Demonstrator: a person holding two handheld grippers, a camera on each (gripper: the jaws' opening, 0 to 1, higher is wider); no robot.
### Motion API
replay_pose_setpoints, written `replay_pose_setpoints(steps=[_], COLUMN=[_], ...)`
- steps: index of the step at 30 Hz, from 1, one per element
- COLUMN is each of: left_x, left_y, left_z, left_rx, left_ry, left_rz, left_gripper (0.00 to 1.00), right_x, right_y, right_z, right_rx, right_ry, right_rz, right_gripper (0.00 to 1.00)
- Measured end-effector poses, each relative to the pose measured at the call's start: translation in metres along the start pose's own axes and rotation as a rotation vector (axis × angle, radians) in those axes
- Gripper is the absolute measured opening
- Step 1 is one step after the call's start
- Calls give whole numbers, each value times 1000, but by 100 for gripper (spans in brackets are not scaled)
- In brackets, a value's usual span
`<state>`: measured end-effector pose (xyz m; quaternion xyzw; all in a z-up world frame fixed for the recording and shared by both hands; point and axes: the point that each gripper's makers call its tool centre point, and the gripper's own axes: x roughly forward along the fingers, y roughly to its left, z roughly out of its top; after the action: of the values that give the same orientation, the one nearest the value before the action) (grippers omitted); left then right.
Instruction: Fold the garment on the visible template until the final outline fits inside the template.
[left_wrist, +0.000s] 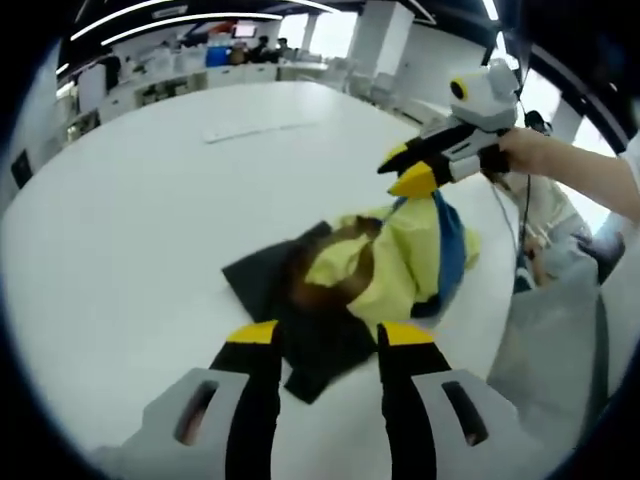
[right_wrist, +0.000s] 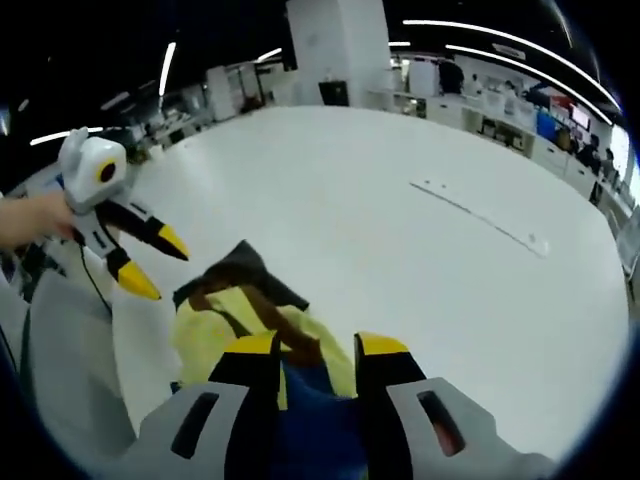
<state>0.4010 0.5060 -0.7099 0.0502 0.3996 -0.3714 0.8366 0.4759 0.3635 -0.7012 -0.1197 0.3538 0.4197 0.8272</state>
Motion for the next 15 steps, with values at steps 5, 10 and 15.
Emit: replay_pose_setpoints(steps=[5,10,15], left_x=[7,13,20], left_y=[5,8,11], left_z=[2,4,1], left_rx=[-7,-14,-8], left_ry=[2,6,25], left_rz=[-2,-8,-15], left_gripper=[33,31,30], right_x=[6,11,15], right_y=[3,6,4], right_z=[-5,-10,-15], right_rx=[2,4,28], right_ry=[28,51,72], right_rz=[34,58,75], right_gripper=[29,26,24])
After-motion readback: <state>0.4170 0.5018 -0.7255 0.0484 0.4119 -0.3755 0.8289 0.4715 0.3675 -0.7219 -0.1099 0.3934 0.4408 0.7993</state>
